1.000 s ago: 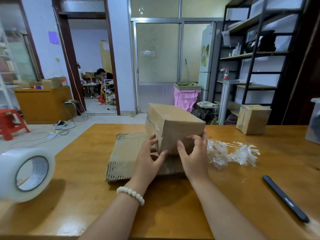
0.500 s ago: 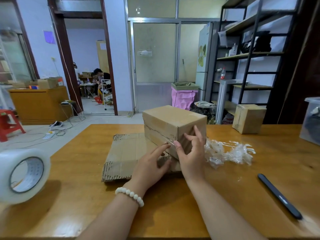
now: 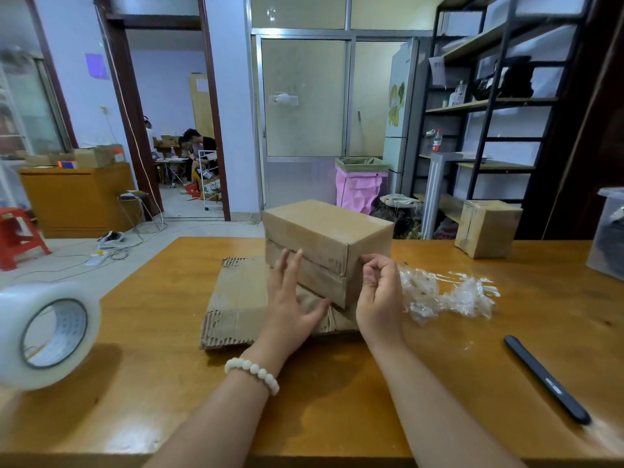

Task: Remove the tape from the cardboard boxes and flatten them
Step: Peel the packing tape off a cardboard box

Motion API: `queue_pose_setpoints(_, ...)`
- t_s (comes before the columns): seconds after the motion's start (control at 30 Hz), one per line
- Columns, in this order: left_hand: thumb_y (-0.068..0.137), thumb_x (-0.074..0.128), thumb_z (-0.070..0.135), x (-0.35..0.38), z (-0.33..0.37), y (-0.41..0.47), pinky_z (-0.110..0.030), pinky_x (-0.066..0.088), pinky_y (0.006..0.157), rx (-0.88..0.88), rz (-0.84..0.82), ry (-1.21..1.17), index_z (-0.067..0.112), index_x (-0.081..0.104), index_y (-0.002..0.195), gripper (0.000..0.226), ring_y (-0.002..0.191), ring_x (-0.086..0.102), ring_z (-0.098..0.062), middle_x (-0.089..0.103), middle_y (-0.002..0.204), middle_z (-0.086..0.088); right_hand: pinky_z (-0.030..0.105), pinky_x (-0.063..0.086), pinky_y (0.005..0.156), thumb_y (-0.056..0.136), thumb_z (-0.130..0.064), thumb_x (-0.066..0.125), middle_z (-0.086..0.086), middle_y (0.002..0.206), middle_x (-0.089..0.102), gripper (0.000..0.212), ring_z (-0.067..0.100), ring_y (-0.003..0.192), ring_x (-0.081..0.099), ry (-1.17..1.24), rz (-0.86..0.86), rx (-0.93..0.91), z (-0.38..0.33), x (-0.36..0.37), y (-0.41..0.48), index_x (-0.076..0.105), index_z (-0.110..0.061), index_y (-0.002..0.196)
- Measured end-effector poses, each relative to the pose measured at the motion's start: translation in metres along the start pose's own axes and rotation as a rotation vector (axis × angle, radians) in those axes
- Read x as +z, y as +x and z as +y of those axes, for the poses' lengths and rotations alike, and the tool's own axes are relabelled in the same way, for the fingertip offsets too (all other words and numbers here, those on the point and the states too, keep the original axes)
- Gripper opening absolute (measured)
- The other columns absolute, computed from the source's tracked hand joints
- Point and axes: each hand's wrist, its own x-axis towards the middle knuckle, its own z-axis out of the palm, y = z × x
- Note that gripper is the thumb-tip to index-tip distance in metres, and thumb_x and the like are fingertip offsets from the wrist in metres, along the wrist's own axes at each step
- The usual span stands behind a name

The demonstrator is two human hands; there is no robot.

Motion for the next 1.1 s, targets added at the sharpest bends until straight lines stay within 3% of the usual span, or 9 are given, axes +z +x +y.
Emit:
queue_pose_setpoints(0.1, 0.086, 0.067, 0.03, -0.003, 0.002, 0.001, -0.053, 0.022, 0.118, -0.169, 0.07, -0.186, 0.054, 0.002, 0.142, 0.089, 0.149, 0.003, -0.02, -0.008, 0.159, 0.013, 0.023, 0.047, 0.074, 0.101, -0.014, 0.039, -0.009, 0.088, 0.055, 0.023, 0.011, 0.083, 0.056, 0.041, -0.008, 0.122, -0.01, -0.003, 0.001, 0.042, -0.033, 0.087)
queue_pose_setpoints(0.2, 0.09, 0.061, 0.028, -0.01, 0.003, 0.005, -0.049, 0.02, 0.119, -0.361, 0.303, -0.476, 0.033, -0.005, 0.152, 0.091, 0.147, 0.011, -0.025, -0.002, 0.16, 0.006, 0.032, 0.053, 0.08, 0.101, -0.017, 0.038, -0.001, 0.094, 0.061, 0.018, 0.018, 0.091, 0.063, 0.134, 0.002, 0.275, -0.01, -0.006, 0.005, 0.046, -0.028, 0.089)
queue_pose_setpoints(0.3, 0.081, 0.069, 0.038, -0.014, -0.001, 0.01, -0.05, 0.019, 0.119, -0.512, 0.422, -0.673, 0.034, -0.011, 0.152, 0.107, 0.147, 0.014, -0.025, 0.004, 0.162, -0.004, 0.035, 0.055, 0.083, 0.102, -0.016, 0.038, 0.003, 0.095, 0.065, 0.015, 0.015, 0.089, 0.067, 0.319, 0.023, 0.427, -0.014, -0.008, 0.01, 0.048, -0.02, 0.091)
queue_pose_setpoints(0.47, 0.069, 0.077, 0.038, -0.029, -0.003, 0.016, -0.046, 0.051, 0.093, -0.506, 0.408, -1.239, 0.022, 0.017, 0.152, 0.103, 0.119, 0.053, -0.029, 0.047, 0.139, -0.015, 0.024, 0.054, 0.065, 0.102, -0.009, 0.036, 0.002, 0.084, 0.059, 0.019, 0.009, 0.075, 0.063, 0.594, 0.043, 0.589, -0.024, -0.013, 0.016, 0.047, -0.014, 0.088)
queue_pose_setpoints(0.6, 0.036, 0.094, 0.054, -0.026, 0.005, 0.009, -0.043, 0.055, 0.09, -0.443, 0.115, -1.214, 0.019, 0.051, 0.13, 0.109, 0.11, 0.063, -0.028, 0.067, 0.12, -0.009, 0.037, 0.057, 0.067, 0.1, -0.006, 0.038, 0.005, 0.076, 0.055, 0.021, 0.013, 0.072, 0.057, 0.945, -0.07, 0.768, -0.027, -0.014, 0.019, 0.049, -0.01, 0.084)
queue_pose_setpoints(0.77, 0.043, 0.091, 0.059, -0.022, 0.006, 0.004, -0.052, 0.03, 0.115, -0.355, -0.018, -0.97, 0.023, 0.007, 0.154, 0.144, 0.138, 0.037, -0.031, 0.032, 0.154, -0.012, 0.035, 0.059, 0.063, 0.1, -0.009, 0.038, 0.01, 0.087, 0.059, 0.015, 0.02, 0.081, 0.061, 1.1, -0.34, 0.918, -0.025, -0.014, 0.017, 0.051, -0.004, 0.107)
queue_pose_setpoints(0.87, 0.029, 0.093, 0.061, -0.023, 0.014, 0.004, -0.039, 0.039, 0.107, -0.383, -0.039, -0.935, 0.036, -0.016, 0.15, 0.165, 0.14, 0.032, -0.022, 0.023, 0.155, -0.001, 0.032, 0.059, 0.063, 0.098, -0.013, 0.039, 0.01, 0.089, 0.064, 0.021, 0.019, 0.08, 0.067, 1.167, -0.418, 0.919, -0.027, -0.015, 0.016, 0.056, -0.005, 0.106)
queue_pose_setpoints(0.93, 0.021, 0.093, 0.061, -0.022, 0.014, 0.005, -0.032, 0.044, 0.096, -0.391, -0.046, -0.92, 0.039, -0.022, 0.147, 0.172, 0.136, 0.035, -0.02, 0.026, 0.148, -0.001, 0.031, 0.058, 0.066, 0.09, -0.013, 0.045, 0.007, 0.083, 0.065, 0.021, 0.017, 0.077, 0.067, 1.282, -0.414, 0.878, -0.029, -0.016, 0.016, 0.056, -0.005, 0.106)
queue_pose_setpoints(1.1, 0.031, 0.089, 0.068, -0.018, 0.01, 0.005, -0.051, 0.031, 0.115, -0.362, -0.071, -0.829, 0.037, -0.02, 0.149, 0.164, 0.136, 0.039, -0.023, 0.032, 0.152, -0.006, 0.029, 0.058, 0.067, 0.08, -0.007, 0.057, 0.008, 0.091, 0.068, 0.03, 0.016, 0.079, 0.066, 1.194, -0.427, 0.792, -0.026, -0.013, 0.014, 0.053, -0.006, 0.109)
